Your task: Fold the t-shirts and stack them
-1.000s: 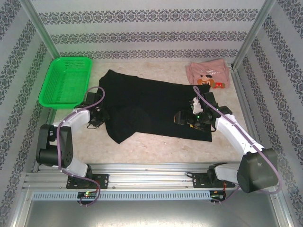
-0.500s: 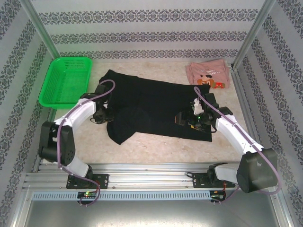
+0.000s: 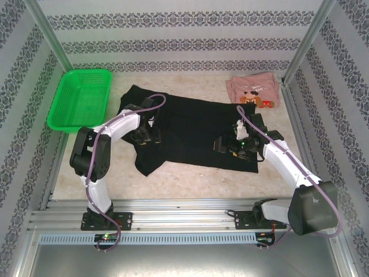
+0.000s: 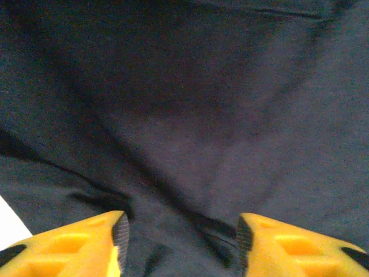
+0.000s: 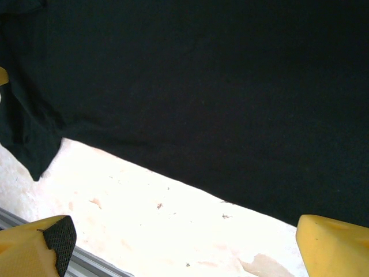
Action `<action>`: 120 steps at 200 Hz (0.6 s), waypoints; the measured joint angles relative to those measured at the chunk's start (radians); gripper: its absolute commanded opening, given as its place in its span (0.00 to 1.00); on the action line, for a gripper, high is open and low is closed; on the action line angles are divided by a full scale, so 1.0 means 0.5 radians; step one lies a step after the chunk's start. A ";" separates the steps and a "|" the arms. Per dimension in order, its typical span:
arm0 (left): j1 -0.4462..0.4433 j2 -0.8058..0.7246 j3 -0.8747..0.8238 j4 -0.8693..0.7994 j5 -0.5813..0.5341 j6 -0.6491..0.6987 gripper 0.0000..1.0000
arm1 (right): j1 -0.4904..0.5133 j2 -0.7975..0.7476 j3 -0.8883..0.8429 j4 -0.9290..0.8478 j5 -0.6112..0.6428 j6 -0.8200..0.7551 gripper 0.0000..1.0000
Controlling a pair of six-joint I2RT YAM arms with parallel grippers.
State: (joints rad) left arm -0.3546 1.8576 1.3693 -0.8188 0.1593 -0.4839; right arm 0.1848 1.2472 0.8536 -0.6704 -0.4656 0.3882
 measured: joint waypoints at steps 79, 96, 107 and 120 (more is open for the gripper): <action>0.152 -0.693 -0.403 0.256 0.082 -0.211 0.62 | 0.000 0.040 0.001 0.002 -0.014 -0.005 0.98; 0.237 -0.694 -0.583 0.374 0.143 -0.265 0.53 | 0.000 0.040 0.001 0.002 -0.017 -0.005 0.98; 0.284 -0.684 -0.710 0.459 0.189 -0.316 0.50 | 0.000 0.040 0.001 0.001 -0.022 -0.005 0.98; 0.325 -0.668 -0.831 0.554 0.245 -0.361 0.48 | 0.000 0.040 0.001 0.002 -0.027 -0.006 0.98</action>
State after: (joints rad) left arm -0.1921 1.5238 0.9539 -0.5419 0.2817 -0.6643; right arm 0.1848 1.2671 0.8539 -0.6697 -0.4793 0.3851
